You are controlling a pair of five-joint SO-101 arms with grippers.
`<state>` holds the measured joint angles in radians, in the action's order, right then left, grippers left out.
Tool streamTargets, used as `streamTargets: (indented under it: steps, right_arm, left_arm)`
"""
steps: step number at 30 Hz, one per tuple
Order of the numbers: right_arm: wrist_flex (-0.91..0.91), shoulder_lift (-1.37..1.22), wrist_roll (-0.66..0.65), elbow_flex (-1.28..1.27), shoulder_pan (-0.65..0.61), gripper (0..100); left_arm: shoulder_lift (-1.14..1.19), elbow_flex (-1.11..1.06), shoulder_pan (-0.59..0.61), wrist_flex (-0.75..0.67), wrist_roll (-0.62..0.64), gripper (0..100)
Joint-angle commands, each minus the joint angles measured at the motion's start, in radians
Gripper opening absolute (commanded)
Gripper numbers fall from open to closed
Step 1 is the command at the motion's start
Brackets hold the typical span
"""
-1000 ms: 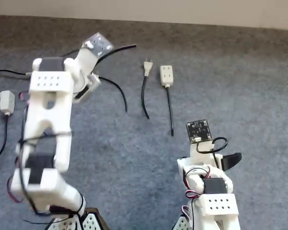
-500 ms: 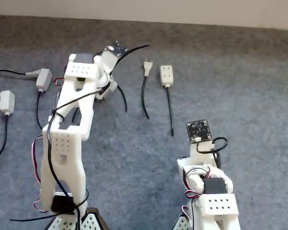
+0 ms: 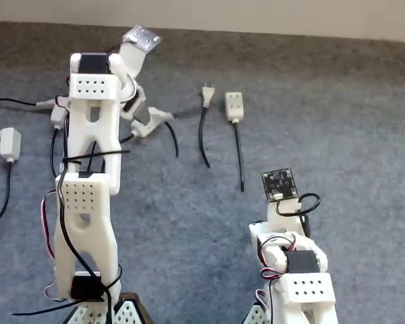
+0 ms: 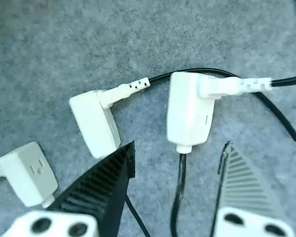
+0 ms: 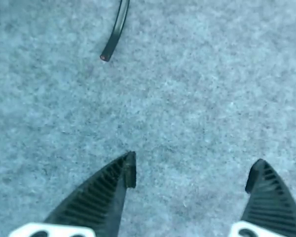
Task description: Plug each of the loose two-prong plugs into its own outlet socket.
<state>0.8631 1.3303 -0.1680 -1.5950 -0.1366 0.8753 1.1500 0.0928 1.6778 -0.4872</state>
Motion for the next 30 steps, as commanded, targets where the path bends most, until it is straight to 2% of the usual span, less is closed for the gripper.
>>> streamTargets:
  steps: [1,5,10,14,22,27,30]
  right_arm:
    - [-0.018,0.013,-0.009,0.005,-0.008,33.7]
    - [-0.018,0.013,-0.009,0.005,-0.008,33.7]
    - [-0.013,0.013,-0.008,0.007,-0.005,33.6]
    - [-0.015,0.013,-0.008,0.007,-0.004,33.6]
    - [-0.016,0.013,-0.008,0.007,-0.008,33.6]
    - [-0.018,0.013,-0.008,0.005,-0.008,33.6]
    - [-0.018,0.013,-0.008,0.005,-0.008,33.6]
  left_arm:
    - [-0.021,0.139,-0.056,0.061,0.008,28]
    - [-0.013,0.22,-0.128,0.02,0.017,28]
    - [-0.004,0.173,-0.251,-0.247,0.186,28]
    - [0.07,0.068,-0.343,-0.42,0.19,28]
    - [0.197,0.054,-0.344,-0.658,0.192,28]
    - [0.325,0.059,-0.344,-0.891,0.189,28]
    - [0.374,0.061,-0.346,-0.98,0.189,28]
